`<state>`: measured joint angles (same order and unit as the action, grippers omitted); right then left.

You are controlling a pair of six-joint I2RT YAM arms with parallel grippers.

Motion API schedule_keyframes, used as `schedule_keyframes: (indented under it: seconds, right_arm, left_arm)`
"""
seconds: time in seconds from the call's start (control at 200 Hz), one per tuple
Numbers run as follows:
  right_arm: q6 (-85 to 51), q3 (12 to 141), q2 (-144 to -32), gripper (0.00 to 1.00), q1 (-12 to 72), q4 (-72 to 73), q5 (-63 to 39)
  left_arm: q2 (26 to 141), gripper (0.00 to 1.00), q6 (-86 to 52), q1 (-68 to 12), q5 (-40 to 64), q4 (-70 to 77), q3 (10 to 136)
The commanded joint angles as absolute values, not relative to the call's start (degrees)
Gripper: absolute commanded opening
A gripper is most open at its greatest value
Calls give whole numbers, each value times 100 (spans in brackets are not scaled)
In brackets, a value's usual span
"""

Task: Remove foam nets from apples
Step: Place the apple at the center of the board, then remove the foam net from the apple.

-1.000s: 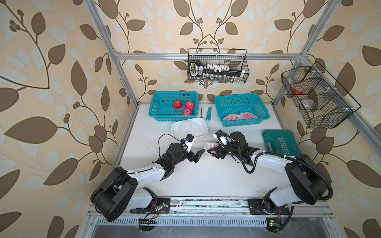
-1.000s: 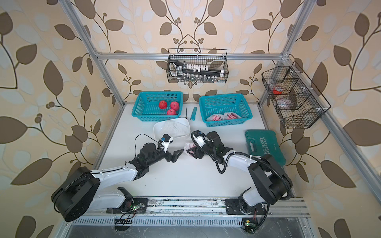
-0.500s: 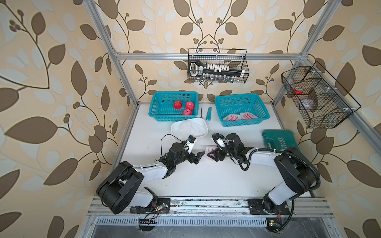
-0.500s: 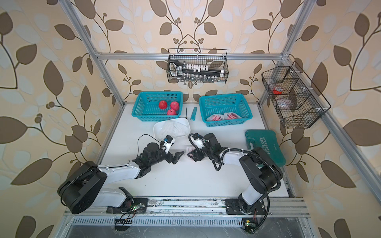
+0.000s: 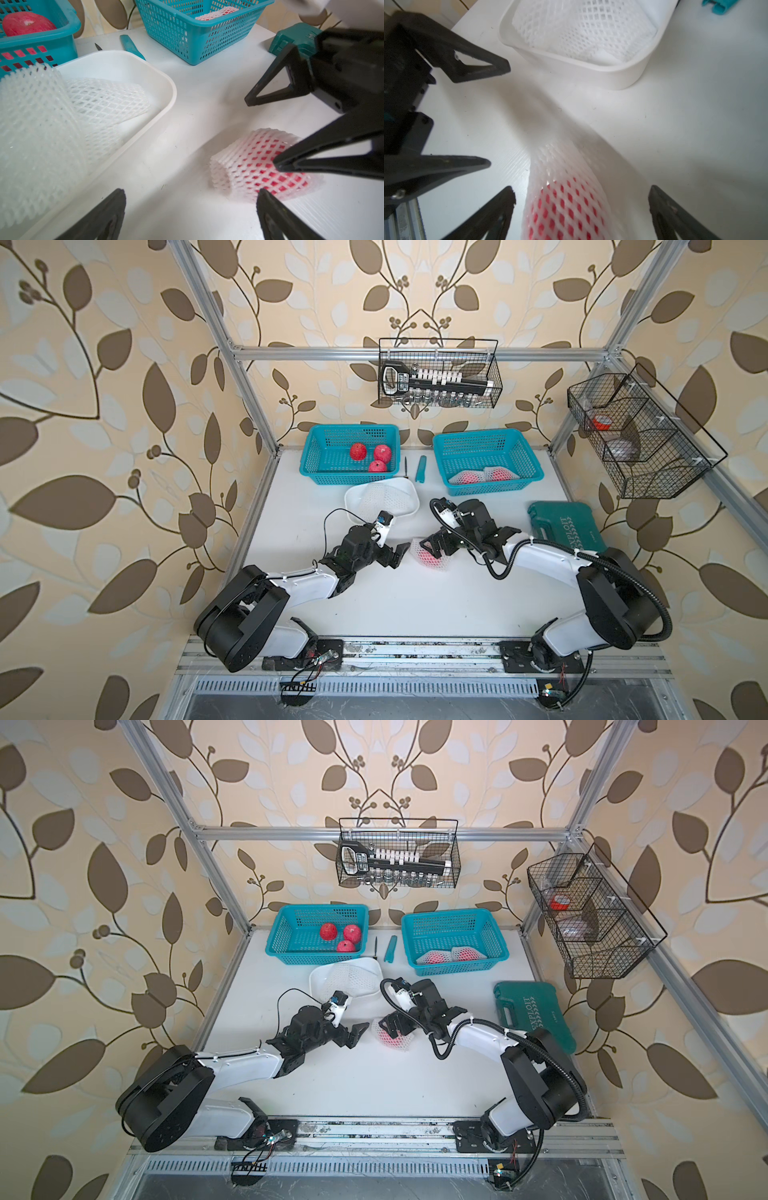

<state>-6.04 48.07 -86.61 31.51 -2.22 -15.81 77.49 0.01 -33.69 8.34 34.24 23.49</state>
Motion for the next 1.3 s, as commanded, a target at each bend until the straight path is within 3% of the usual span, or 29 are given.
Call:
schedule_keyframes:
  seconds: [0.0, 0.21, 0.35, 0.44, 0.54, 0.845, 1.295]
  right_arm:
    - [-488, 5533, -8724, 98, 3182, -1378, -1615]
    - [-372, 6345, -9157, 90, 3244, -2559, -1749]
    - [-271, 6172, -9107, 91, 3250, -2282, -2067]
    - [-101, 6717, -9572, 90, 3311, -2938, -2125]
    - [206, 7469, -10057, 86, 3648, -3708, -1529]
    - [561, 8917, -11149, 90, 4210, -5158, -539]
    - [760, 9680, -11989, 90, 4497, -5787, 99]
  left_arm:
    - [7445, 99, -110, -3341, 728, 3535, 2269]
    - [7082, 99, -86, -3345, 685, 3333, 2143]
    - [7039, 99, -113, -3344, 755, 3367, 2083]
    - [7031, 99, -106, -3342, 774, 3367, 2075]
    - [6890, 99, -130, -3345, 690, 3439, 1970]
    - [6181, 99, -239, -3344, 509, 3235, 1596]
    - [5719, 99, -273, -3349, 820, 2776, 1484]
